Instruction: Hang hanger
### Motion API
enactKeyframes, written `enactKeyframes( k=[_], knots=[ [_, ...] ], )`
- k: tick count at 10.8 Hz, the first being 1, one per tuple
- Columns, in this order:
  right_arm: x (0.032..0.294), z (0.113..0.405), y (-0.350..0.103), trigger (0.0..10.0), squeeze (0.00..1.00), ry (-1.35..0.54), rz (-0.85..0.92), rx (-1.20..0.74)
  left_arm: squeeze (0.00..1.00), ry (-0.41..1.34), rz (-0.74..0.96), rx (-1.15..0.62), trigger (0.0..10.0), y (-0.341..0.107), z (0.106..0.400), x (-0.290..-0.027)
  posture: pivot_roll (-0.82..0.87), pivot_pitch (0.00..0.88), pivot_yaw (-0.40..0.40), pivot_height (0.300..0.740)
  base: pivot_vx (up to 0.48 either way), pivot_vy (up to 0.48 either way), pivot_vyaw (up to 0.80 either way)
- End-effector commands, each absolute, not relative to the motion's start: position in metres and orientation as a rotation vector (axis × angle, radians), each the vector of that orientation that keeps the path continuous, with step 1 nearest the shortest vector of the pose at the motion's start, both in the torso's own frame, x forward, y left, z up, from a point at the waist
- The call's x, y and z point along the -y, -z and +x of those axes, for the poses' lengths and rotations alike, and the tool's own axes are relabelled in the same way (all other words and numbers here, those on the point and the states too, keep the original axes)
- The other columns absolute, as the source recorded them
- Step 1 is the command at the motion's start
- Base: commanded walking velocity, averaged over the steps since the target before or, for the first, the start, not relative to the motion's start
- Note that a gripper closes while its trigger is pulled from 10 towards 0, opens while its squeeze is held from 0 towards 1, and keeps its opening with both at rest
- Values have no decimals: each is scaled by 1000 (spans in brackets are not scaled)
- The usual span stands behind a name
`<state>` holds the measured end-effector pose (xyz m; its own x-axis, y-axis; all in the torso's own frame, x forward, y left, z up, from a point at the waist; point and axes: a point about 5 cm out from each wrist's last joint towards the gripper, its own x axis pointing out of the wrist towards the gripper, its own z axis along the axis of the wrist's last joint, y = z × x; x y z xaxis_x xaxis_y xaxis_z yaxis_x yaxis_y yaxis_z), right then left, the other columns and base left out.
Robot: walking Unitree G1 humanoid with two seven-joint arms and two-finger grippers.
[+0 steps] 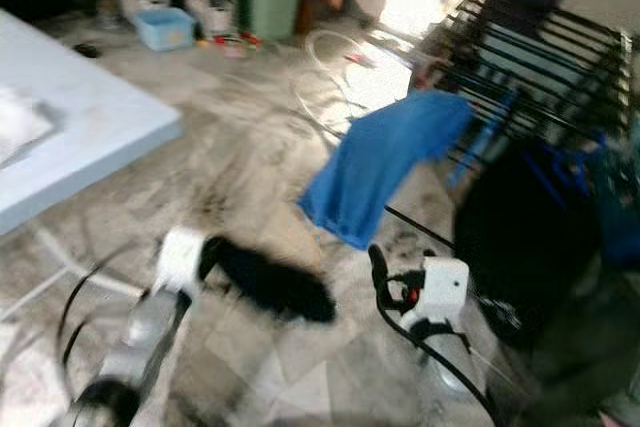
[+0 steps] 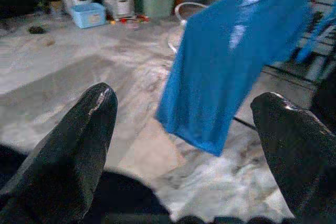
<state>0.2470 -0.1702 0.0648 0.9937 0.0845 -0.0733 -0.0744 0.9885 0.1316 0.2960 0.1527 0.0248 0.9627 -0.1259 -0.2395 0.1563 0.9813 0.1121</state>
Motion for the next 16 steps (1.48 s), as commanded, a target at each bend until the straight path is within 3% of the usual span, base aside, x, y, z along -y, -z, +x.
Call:
enactKeyframes(
  k=[1, 3, 5, 8, 10, 12, 14, 16],
  knots=[
    [174, 246, -69, 10000, 0, -67, 115, -71, 0, 93, 134, -130, 10000, -46, 307, -153, 203, 60, -223, 740, 0, 0, 0],
    [169, 242, -74, 10000, 0, -114, 81, -56, 0, 222, 165, -102, 10000, -63, 323, -141, 224, 70, -193, 740, 0, 0, -769],
    [172, 236, -84, 10000, 0, -78, 80, -17, 0, 381, 227, -70, 10000, -83, 340, -122, 185, 72, -107, 740, 0, 0, -800],
    [173, 207, -77, 10000, 0, 123, 110, 9, 0, 633, 313, -101, 10000, -79, 336, -80, 52, 53, 117, 740, 0, 0, -267],
    [166, 194, -74, 10000, 0, 222, 102, 8, 0, 659, 271, -128, 10000, -79, 338, -71, -37, 76, 143, 740, 0, 0, 0],
    [164, 187, -73, 10000, 0, 263, 55, 1, 0, 597, 199, -87, 10000, -86, 342, -71, -61, 58, 78, 740, 0, 0, 0],
    [165, 184, -72, 10000, 0, 237, 10, -5, 0, 415, 125, -98, 10000, -82, 343, -94, -55, 69, 42, 740, 0, 0, 0],
    [175, 186, -80, 10000, 0, 263, -2, 17, 0, 424, 130, -177, 10000, -56, 324, -105, -38, 77, 28, 740, 0, 0, 0]
  ],
)
